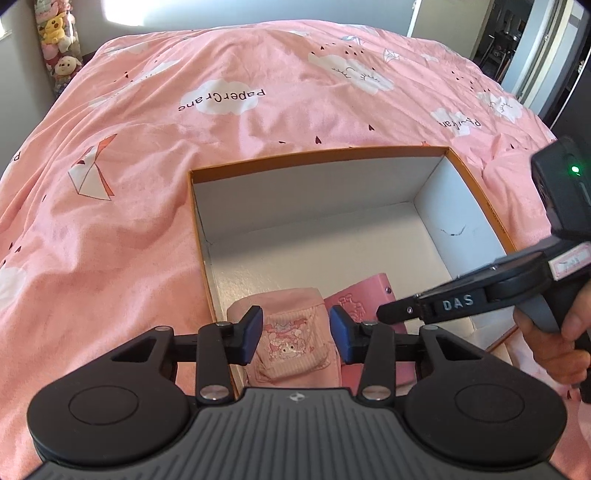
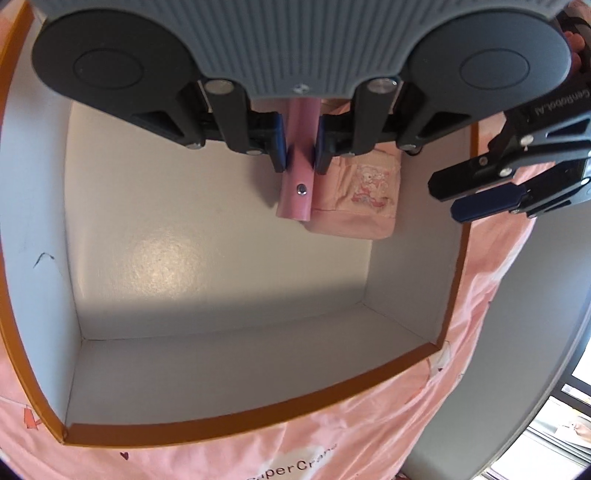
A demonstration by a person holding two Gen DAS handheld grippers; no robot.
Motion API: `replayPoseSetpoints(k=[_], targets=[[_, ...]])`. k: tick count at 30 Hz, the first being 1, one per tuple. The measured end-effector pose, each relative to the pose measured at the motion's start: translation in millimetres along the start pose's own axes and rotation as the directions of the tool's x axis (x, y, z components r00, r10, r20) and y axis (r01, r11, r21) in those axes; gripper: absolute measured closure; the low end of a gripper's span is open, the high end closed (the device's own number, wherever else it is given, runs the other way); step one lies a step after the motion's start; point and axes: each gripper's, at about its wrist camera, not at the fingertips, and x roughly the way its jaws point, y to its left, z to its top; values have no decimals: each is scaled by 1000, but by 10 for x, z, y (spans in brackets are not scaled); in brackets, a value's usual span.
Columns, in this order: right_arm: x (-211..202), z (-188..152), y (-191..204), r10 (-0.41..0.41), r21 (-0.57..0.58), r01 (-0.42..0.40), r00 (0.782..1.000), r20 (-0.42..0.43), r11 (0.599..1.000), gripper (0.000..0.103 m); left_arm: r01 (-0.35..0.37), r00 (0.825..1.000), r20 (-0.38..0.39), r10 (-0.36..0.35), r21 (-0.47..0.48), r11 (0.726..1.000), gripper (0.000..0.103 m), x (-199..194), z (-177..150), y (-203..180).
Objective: Organize objects
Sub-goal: 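Lower the pink wallet beside the pouch and open the right tool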
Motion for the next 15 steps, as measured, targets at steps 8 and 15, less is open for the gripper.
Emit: replayPoseSetpoints(k=[8, 15], targets=[[179, 24, 39, -134, -49, 133, 991, -20, 990, 78, -8, 1000, -11, 8, 7, 1000, 58, 8, -48, -22], [317, 50, 143, -204, -79, 200, 978, -37, 977, 71, 9, 1000, -5, -9, 2, 1000, 58, -26, -86, -33]])
